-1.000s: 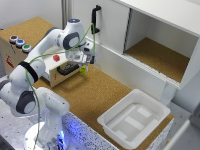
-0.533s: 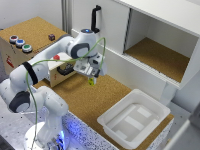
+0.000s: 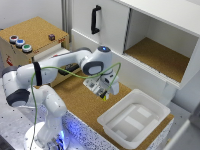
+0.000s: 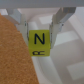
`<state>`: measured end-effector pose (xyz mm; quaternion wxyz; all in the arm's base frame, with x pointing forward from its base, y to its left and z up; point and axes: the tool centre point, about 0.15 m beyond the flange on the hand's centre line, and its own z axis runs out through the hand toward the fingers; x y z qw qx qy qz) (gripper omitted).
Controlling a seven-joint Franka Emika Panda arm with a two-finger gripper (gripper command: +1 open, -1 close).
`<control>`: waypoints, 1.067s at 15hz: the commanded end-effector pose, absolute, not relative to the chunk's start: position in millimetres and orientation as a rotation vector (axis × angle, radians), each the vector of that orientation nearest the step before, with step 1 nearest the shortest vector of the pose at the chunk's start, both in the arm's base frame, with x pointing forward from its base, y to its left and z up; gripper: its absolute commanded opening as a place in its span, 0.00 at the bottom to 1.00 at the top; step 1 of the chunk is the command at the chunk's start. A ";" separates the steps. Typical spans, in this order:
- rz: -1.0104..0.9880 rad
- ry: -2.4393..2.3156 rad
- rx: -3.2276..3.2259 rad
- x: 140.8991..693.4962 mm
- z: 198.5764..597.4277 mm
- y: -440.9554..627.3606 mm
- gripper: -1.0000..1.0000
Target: Place the yellow object inside the box
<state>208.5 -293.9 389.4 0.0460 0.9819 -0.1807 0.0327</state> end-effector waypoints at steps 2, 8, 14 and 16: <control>0.118 -0.916 2.906 222.5 361.3 -344.5 0.00; 0.202 -1.123 2.771 244.6 355.7 -374.0 0.00; 0.393 -1.465 2.650 257.1 298.7 -389.9 0.00; 0.456 -1.516 2.640 269.6 278.1 -394.4 0.00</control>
